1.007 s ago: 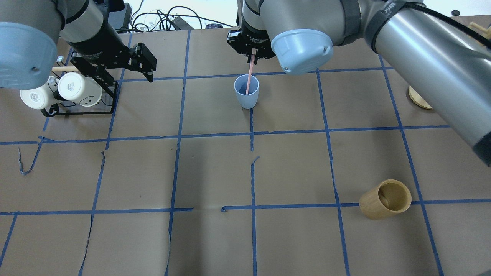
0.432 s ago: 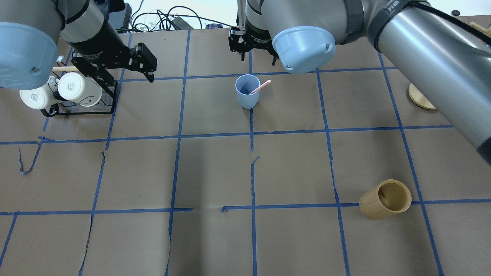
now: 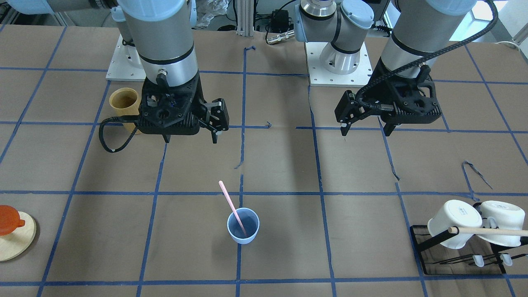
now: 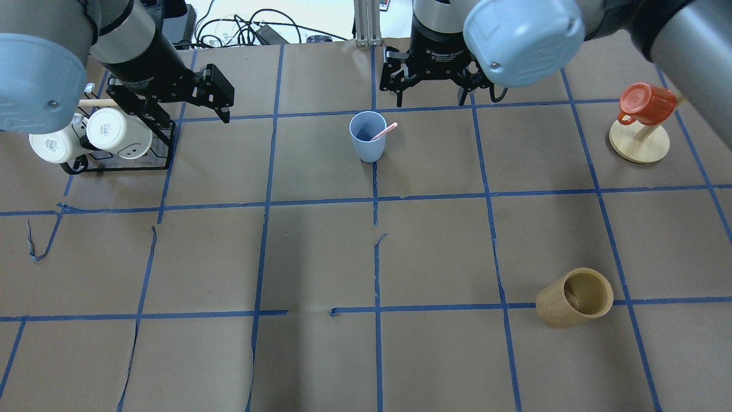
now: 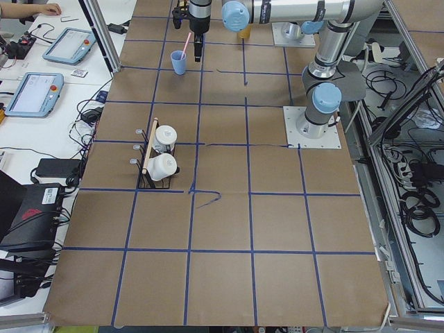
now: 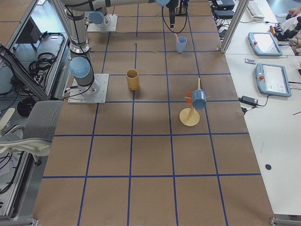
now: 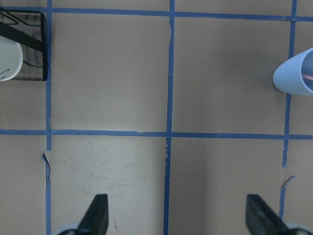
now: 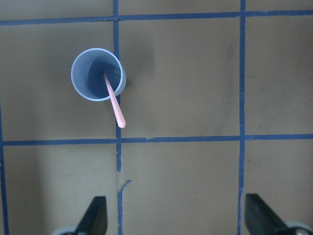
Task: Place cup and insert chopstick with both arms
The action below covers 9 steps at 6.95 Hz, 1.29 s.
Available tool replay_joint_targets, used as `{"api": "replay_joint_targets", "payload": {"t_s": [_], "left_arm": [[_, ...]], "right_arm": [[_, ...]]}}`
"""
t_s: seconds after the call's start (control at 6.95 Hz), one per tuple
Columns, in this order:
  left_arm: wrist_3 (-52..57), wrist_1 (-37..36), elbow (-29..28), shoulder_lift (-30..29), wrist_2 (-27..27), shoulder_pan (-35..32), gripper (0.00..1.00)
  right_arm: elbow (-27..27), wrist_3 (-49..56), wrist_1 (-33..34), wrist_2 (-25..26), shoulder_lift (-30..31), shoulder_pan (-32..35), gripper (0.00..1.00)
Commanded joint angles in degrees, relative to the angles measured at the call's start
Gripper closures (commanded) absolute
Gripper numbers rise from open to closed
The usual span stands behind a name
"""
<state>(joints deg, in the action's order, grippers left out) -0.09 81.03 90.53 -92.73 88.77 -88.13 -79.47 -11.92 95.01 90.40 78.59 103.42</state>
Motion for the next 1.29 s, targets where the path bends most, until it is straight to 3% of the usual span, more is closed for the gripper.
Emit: {"api": "replay_joint_targets", "payload": {"t_s": [0.0, 0.43, 0.72, 1.15], "left_arm": [[0.0, 0.0, 0.0, 0.0, 0.0, -0.03, 0.0], [0.0, 0.0, 0.09, -0.08, 0.0, -0.03, 0.0], [0.0, 0.0, 0.09, -0.09, 0.0, -0.12, 0.0], [0.0, 0.0, 0.09, -0.09, 0.0, -0.12, 0.0]], "right_arm": [[-4.08, 8.48, -5.26, 1.78, 5.75, -4.42, 0.0], [-8.76, 14.9, -5.88, 1.63, 8.94, -15.06, 0.0], [-12.36, 16.06, -5.19, 1.89, 12.88, -15.09, 0.0], [-12.37, 16.23, -5.71, 1.45, 13.69, -15.09, 0.0]]}}
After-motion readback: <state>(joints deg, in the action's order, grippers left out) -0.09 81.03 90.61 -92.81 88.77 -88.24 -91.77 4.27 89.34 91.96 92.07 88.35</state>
